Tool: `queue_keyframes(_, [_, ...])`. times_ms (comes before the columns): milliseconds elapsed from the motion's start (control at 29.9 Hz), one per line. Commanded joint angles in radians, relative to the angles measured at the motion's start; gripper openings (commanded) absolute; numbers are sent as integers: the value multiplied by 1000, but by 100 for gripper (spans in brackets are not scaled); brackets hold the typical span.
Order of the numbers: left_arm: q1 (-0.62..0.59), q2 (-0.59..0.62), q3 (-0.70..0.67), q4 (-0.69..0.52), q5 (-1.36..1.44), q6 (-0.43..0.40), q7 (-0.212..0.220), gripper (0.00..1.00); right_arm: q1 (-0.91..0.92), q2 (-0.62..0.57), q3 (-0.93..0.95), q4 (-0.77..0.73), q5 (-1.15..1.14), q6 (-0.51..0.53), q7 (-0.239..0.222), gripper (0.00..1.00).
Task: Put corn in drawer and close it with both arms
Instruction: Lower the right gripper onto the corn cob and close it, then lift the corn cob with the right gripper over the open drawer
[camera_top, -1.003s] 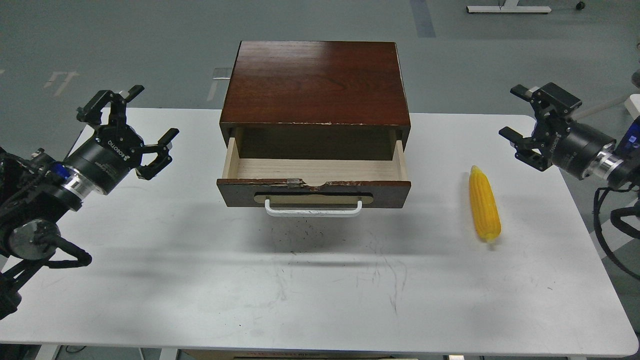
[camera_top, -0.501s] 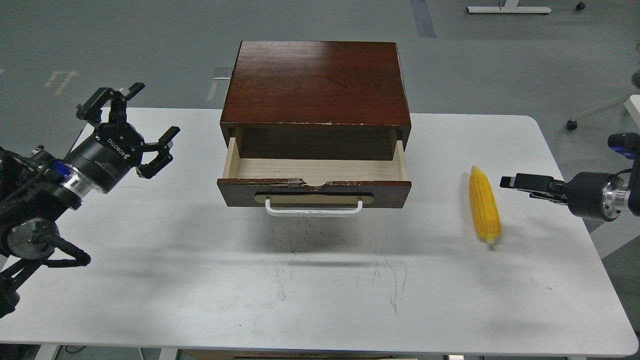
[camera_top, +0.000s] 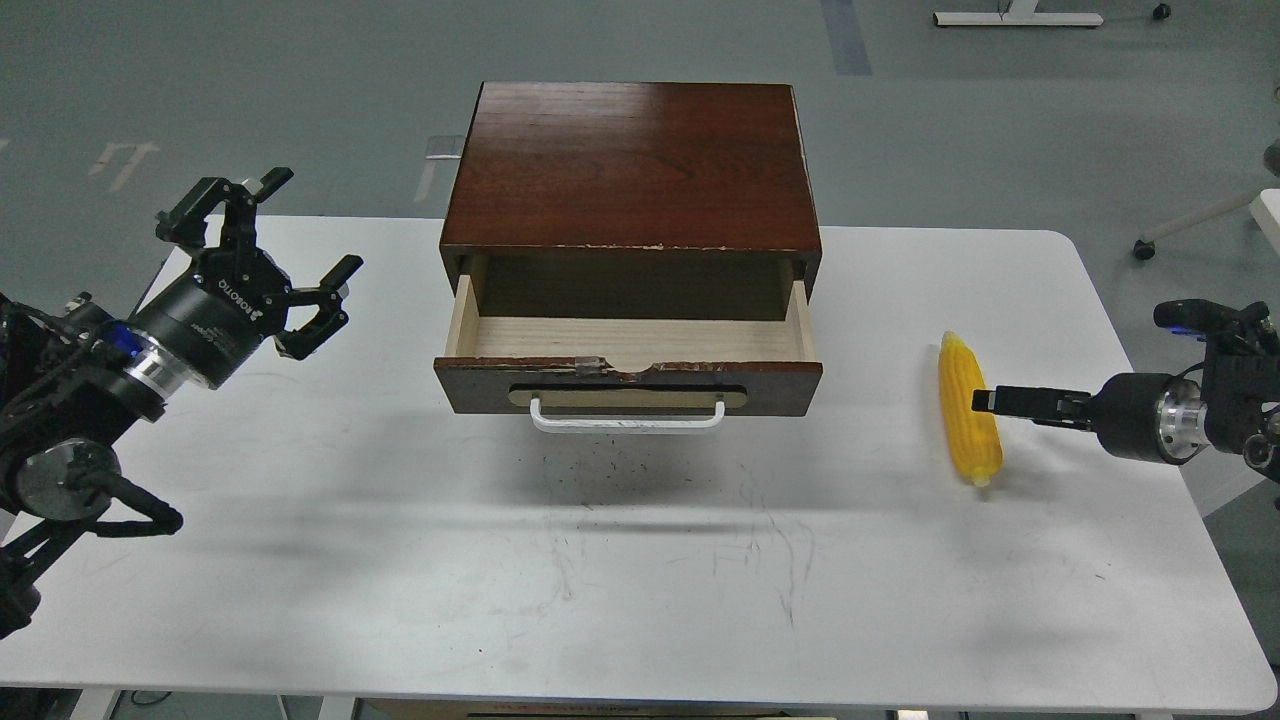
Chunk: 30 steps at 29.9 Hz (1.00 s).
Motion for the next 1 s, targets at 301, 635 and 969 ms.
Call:
queue_keyframes(301, [0, 0, 0, 0, 1, 0, 0, 100, -5, 44, -46, -20, 0, -1, 0, 76])
queue_keyframes(635, [0, 0, 0, 0, 1, 0, 0, 100, -2, 43, -48, -13, 2, -1, 0, 11])
queue_keyframes(969, [0, 1, -3, 0, 1, 0, 0, 100, 152, -8, -31, 48, 14, -6, 0, 11])
